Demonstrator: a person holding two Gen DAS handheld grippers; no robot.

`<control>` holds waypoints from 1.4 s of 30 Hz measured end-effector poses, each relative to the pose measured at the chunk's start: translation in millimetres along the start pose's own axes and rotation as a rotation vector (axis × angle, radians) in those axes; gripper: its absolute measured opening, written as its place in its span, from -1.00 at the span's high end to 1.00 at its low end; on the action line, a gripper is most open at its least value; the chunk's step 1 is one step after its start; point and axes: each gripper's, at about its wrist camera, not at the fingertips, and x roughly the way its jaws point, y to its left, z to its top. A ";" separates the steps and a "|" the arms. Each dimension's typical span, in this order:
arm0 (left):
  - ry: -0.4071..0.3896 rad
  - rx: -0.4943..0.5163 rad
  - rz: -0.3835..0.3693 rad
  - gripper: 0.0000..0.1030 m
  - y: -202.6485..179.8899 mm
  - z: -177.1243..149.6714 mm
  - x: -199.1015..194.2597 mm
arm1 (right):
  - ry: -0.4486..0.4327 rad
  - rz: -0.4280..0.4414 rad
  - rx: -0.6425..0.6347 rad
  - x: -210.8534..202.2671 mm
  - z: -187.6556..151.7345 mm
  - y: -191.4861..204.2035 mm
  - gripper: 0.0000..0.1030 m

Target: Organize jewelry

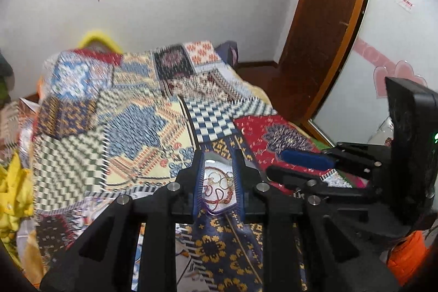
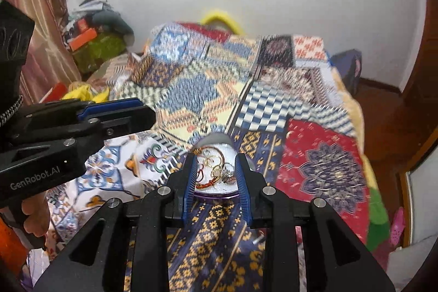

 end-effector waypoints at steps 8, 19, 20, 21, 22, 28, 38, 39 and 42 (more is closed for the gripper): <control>-0.218 0.063 0.072 0.52 -38.0 13.5 -108.5 | -0.263 -0.052 -0.008 -115.0 10.2 24.7 0.50; -0.530 0.100 0.140 -0.19 -85.2 -14.1 -236.8 | -0.649 -0.136 -0.043 -252.4 -23.7 83.1 0.48; -0.555 0.102 0.154 -0.36 -88.4 -18.8 -244.0 | -0.665 -0.146 -0.039 -253.9 -26.1 84.4 0.39; -0.572 0.105 0.164 -0.58 -90.9 -22.0 -248.2 | -0.682 -0.155 -0.035 -256.1 -28.2 86.1 0.33; -0.594 0.104 0.179 -0.70 -93.7 -26.3 -253.5 | -0.699 -0.164 -0.028 -259.0 -31.4 87.1 0.15; -0.646 0.102 0.213 -0.97 -100.8 -40.9 -266.5 | -0.756 -0.236 -0.003 -260.7 -44.5 95.2 -0.66; -0.643 0.103 0.221 -0.99 -106.8 -53.4 -269.6 | -0.765 -0.298 -0.020 -258.1 -48.2 103.3 -0.94; -0.644 0.101 0.221 -0.99 -106.2 -53.0 -270.3 | -0.761 -0.296 -0.020 -257.9 -48.8 103.1 -0.94; -0.640 0.099 0.218 -0.99 -105.3 -53.0 -273.0 | -0.752 -0.295 -0.016 -260.1 -53.4 100.0 -0.94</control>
